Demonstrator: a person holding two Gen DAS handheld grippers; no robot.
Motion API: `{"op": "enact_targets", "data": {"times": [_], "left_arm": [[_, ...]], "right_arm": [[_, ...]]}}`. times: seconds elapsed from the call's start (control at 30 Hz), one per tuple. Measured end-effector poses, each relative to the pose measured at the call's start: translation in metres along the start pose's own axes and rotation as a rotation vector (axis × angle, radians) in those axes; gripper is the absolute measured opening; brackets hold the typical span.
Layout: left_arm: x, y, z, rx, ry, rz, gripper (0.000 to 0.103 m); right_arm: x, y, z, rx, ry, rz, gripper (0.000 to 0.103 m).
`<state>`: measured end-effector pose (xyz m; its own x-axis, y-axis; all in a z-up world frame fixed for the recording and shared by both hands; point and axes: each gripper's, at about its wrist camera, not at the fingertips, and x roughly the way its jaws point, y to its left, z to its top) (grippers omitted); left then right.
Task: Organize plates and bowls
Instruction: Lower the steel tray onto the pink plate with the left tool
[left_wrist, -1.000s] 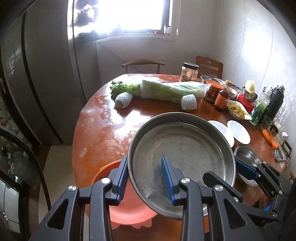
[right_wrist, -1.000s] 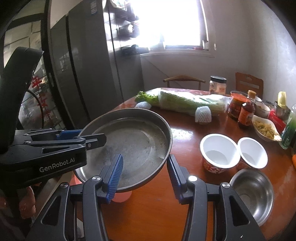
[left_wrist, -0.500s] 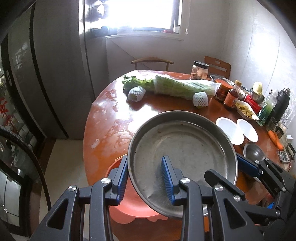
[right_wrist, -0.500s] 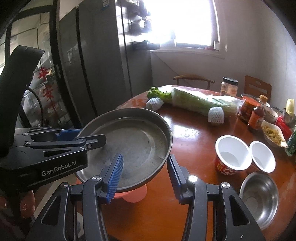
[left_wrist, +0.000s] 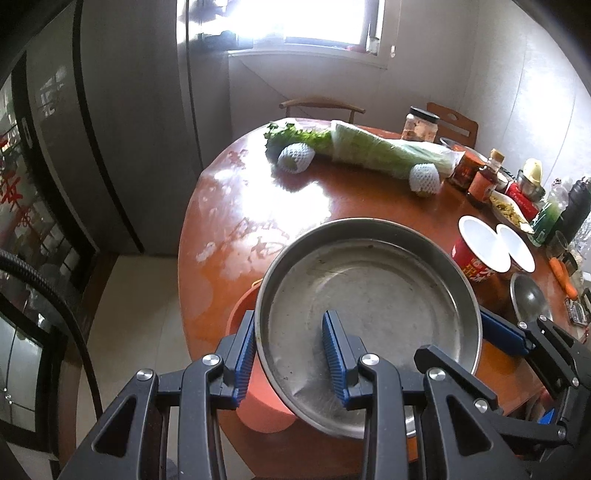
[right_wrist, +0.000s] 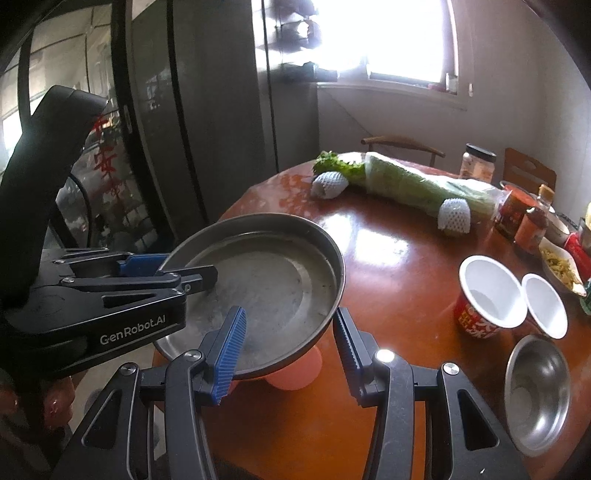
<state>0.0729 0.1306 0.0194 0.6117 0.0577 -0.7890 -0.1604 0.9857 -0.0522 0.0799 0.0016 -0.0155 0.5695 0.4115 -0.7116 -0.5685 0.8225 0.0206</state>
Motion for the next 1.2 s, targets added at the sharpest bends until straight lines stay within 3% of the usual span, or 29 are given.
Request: {"op": "enact_targets", "data": {"times": [0.3, 1.2], "left_arm": [[0.008, 0.004, -0.016, -0.008, 0.006, 0.038, 0.035], [0.035, 0.012, -0.029, -0.036, 0.055, 0.040, 0.035]], "right_arm": [[0.012, 0.009, -0.012, -0.022, 0.034, 0.025, 0.051], [0.039, 0.009, -0.023, -0.020, 0.095, 0.048, 0.051]]}}
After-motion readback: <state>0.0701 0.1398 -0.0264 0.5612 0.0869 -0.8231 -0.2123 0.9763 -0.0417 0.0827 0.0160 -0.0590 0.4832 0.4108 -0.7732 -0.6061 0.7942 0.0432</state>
